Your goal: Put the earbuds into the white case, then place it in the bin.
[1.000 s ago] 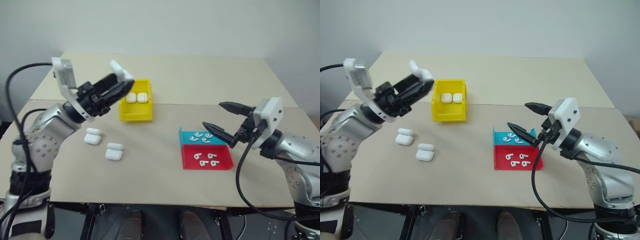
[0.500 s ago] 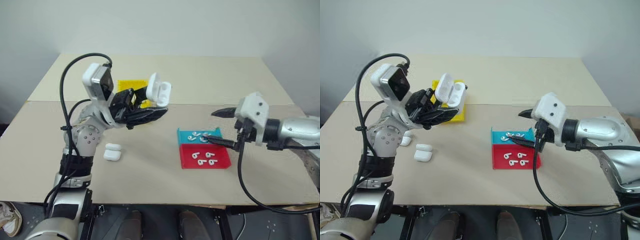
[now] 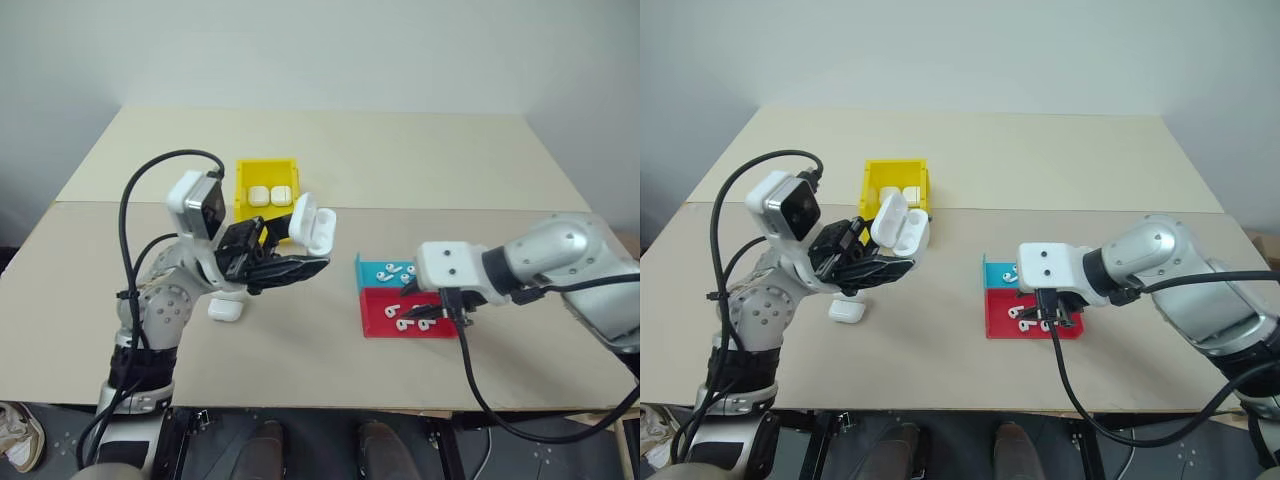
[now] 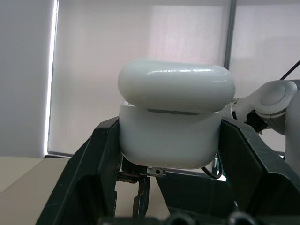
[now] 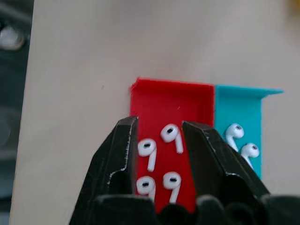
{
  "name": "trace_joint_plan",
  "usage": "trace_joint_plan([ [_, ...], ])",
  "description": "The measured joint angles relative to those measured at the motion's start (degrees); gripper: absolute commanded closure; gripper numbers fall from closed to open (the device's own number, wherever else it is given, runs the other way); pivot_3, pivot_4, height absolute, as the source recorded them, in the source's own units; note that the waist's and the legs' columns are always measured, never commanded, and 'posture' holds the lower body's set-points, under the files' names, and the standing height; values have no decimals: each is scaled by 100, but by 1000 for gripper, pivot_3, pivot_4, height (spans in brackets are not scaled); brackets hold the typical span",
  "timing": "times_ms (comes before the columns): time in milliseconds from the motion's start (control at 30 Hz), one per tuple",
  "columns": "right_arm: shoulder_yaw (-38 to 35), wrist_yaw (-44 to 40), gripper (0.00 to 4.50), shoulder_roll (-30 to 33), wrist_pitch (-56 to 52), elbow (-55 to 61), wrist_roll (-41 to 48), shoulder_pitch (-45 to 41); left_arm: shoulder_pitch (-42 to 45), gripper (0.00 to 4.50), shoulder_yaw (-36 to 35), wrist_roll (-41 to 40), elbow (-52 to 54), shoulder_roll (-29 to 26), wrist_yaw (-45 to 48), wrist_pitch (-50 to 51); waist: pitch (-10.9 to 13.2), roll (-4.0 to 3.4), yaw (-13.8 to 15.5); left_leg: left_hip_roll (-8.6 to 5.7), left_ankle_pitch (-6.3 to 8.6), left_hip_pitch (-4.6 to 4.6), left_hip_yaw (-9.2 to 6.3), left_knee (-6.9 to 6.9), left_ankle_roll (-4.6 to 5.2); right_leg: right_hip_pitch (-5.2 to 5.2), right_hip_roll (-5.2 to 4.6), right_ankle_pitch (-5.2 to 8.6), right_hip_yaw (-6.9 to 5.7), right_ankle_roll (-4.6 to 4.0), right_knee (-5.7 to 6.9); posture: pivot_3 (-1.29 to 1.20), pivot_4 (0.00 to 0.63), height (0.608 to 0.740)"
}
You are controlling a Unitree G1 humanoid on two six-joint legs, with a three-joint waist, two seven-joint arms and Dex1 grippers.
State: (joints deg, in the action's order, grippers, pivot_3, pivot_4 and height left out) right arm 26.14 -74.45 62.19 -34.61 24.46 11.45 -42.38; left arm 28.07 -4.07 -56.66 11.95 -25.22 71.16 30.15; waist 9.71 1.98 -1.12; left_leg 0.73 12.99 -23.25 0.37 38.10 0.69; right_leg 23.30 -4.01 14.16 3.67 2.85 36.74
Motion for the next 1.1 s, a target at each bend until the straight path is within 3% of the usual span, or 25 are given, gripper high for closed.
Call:
trace_joint_plan([
  [200, 914, -454, 2644, -216, 435, -270, -1174, -226, -353, 1670, 6, 35, 333, 12, -206, 0, 0, 0, 41, -4, 0, -6, -1, 1, 0, 2, -7, 0, -3, 0, -3, 0, 150, 740],
  [1100, 1119, -659, 2644, -1109, 532, -1057, -2603, 14, -477, 1670, 33, 0, 775, 82, -482, 7, 0, 0, 17, -2, 0, 2, -5, 5, -1, -3, 0, -2, -5, -2, 2, 0, 150, 740],
])
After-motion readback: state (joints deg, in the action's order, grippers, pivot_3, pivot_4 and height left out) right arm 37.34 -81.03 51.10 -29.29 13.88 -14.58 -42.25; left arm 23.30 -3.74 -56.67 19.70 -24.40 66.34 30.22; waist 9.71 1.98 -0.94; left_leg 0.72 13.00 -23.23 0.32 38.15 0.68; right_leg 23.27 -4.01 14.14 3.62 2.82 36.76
